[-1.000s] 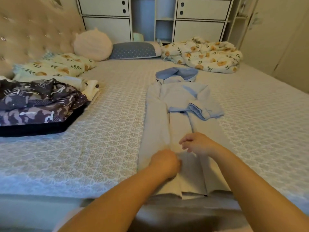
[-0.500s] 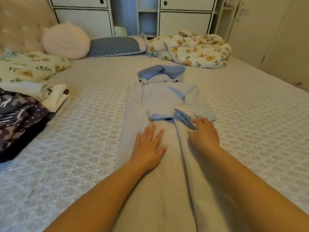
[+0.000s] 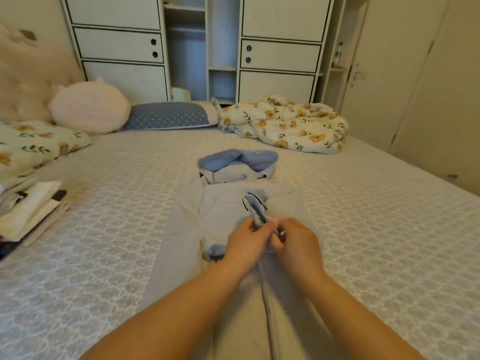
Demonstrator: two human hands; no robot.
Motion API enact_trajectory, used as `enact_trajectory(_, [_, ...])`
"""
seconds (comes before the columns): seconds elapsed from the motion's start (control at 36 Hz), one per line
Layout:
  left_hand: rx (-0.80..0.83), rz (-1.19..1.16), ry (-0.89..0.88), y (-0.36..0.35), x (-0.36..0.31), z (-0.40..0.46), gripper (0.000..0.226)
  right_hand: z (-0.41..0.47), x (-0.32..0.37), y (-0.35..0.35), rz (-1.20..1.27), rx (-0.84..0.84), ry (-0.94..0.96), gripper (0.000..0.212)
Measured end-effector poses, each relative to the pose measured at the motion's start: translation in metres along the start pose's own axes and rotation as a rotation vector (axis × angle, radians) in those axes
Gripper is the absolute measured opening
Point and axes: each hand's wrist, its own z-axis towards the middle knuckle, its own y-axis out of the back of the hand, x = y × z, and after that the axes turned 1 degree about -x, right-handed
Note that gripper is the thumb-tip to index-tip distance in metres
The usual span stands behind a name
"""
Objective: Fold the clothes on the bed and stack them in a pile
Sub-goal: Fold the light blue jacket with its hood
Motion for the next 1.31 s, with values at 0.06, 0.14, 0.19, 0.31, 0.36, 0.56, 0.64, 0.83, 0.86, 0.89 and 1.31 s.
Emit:
enact_trajectory(0.06, [-0.062,-0.003,0.042,0.015,-0.01,0.015,0.009,0.008,0.016,0.002,0.021,0.069,0.137,0.021])
enact_trajectory(0.14, [-0.148,0.102,0.072,0.051,-0.01,0.035,0.029,0.021,0.034,0.006,0.174,0.23,0.235,0.023])
enact_trajectory(0.19, [-0.225,0.112,0.084,0.078,-0.003,0.046,0.03,0.033,0.04,0.004,0.094,0.174,0.297,0.021])
enact_trajectory(0.31, [-0.39,0.143,0.162,0.13,0.017,0.065,0.036,0.068,0.046,-0.008,-0.196,0.064,0.256,0.033])
enact_trajectory(0.36, [-0.392,0.214,0.25,0.151,0.031,0.069,0.037,0.083,0.048,-0.023,-0.304,0.281,0.197,0.043])
enact_trajectory(0.56, [-0.311,0.326,0.361,0.177,0.082,0.063,0.05,0.087,0.047,-0.09,-0.422,0.657,0.075,0.068])
enact_trajectory(0.64, [-0.306,0.42,0.378,0.173,0.101,0.057,0.049,0.062,0.035,-0.12,-0.464,0.663,0.056,0.077])
enact_trajectory(0.83, [-0.478,0.261,0.398,0.164,0.106,0.054,0.038,0.057,0.034,-0.133,-0.431,0.652,0.021,0.075])
enact_trajectory(0.86, [-0.555,0.184,0.365,0.162,0.097,0.056,0.034,0.058,0.036,-0.127,-0.413,0.683,0.019,0.073])
enact_trajectory(0.89, [-0.622,0.097,0.313,0.16,0.086,0.058,0.029,0.059,0.037,-0.12,-0.382,0.713,0.026,0.07])
enact_trajectory(1.31, [0.097,0.617,-0.587,0.024,0.036,0.09,0.036,0.072,-0.004,-0.06,0.136,-0.021,0.008,0.032])
